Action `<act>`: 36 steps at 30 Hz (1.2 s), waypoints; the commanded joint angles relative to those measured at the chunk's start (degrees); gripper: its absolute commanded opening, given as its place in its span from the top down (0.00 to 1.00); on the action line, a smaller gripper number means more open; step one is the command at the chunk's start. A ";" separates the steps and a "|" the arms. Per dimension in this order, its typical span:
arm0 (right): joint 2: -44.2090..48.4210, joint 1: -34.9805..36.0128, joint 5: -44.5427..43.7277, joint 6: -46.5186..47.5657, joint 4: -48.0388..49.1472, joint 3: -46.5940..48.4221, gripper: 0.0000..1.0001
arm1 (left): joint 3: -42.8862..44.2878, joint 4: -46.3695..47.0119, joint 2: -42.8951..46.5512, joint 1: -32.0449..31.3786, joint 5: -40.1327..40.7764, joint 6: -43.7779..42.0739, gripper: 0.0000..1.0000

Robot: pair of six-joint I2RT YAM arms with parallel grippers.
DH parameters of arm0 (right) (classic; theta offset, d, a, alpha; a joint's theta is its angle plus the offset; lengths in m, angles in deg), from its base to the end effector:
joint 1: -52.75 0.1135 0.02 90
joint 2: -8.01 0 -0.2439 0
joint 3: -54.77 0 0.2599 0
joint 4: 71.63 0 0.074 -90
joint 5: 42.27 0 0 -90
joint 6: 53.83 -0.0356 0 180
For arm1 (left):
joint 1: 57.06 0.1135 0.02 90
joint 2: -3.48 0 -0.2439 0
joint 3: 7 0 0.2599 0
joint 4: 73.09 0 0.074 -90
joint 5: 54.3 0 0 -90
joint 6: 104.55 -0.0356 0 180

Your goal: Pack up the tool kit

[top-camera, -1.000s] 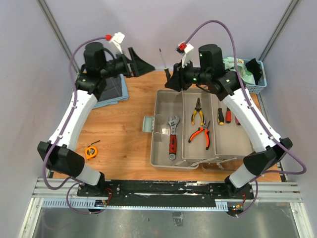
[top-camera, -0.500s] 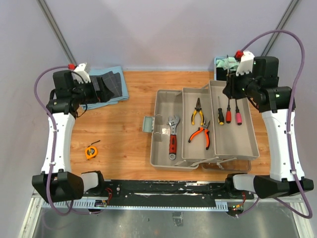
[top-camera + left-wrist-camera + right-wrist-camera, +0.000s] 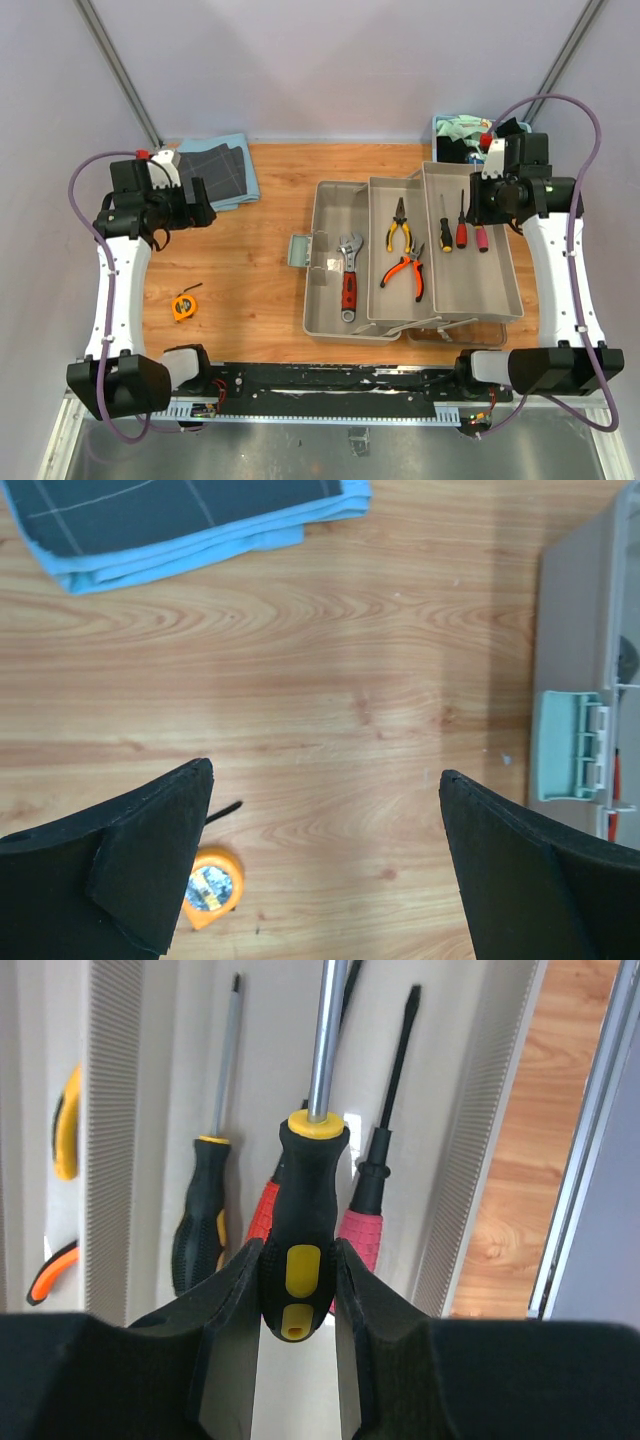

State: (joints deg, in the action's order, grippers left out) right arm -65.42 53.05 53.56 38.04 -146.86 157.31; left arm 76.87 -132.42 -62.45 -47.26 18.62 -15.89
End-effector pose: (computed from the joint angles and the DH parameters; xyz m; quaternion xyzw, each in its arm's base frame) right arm 0.2533 0.0049 0.3948 -0.0365 0.9258 0.0421 0.3738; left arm 0.2470 0.0321 0.3448 -0.0055 0.9033 -0.0952 0.4182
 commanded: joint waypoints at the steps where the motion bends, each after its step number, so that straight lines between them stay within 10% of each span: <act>1: -1.78 -1.78 -2.37 -0.25 -4.50 0.29 0.99 | -0.20 -2.07 1.33 0.74 6.98 -1.41 0.01; 13: -4.59 -1.96 -2.65 0.24 -7.72 -2.58 0.97 | -4.96 -5.84 3.53 0.79 16.23 -4.92 0.01; 36: -5.85 -1.96 -0.66 -0.06 -8.22 -1.74 0.37 | -13.34 -2.58 -0.60 1.50 16.72 -16.59 0.01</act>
State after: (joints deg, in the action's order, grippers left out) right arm -70.65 52.15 53.01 38.15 -152.46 155.61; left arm 63.64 -137.16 -63.00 -46.30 35.95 -30.30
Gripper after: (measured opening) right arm 0.572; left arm 0.991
